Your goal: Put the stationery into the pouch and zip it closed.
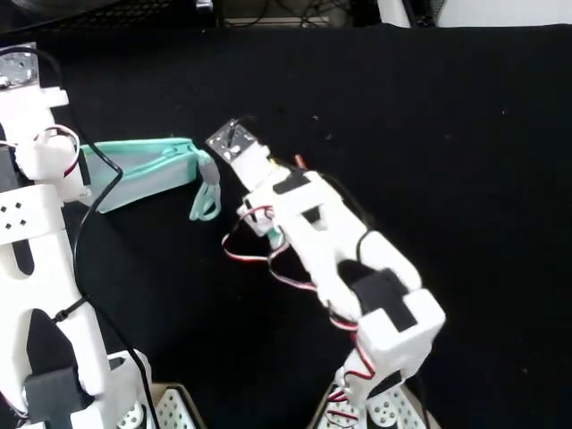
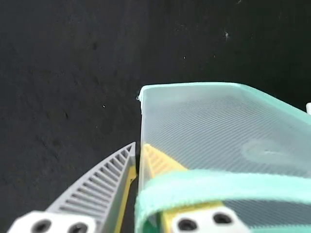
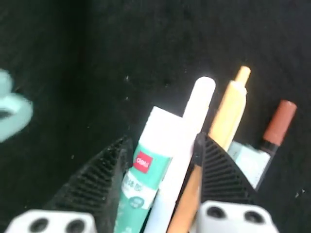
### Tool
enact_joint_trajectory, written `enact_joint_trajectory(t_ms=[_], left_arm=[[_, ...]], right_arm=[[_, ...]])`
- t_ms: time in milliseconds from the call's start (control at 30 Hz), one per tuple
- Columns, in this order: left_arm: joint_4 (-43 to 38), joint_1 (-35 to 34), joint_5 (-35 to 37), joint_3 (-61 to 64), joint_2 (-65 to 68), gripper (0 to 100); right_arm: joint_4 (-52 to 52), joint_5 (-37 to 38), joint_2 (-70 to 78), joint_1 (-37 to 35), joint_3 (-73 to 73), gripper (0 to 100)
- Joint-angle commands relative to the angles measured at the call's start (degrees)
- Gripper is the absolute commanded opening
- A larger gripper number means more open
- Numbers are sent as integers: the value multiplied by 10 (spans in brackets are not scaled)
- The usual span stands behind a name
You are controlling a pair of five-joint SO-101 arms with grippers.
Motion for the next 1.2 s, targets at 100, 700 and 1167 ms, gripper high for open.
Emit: enact_joint_trajectory(t_ms=[100,700,1167], left_arm=[[-4,-5,-3,3,3,30],[-5,-5,-3,4,3,30],[-4,-5,-4,4,3,30]], right_arm=[[24,46,7,-9,-23,83],[55,50,-182,-54,146,111],[8,50,-146,-55,130,155]])
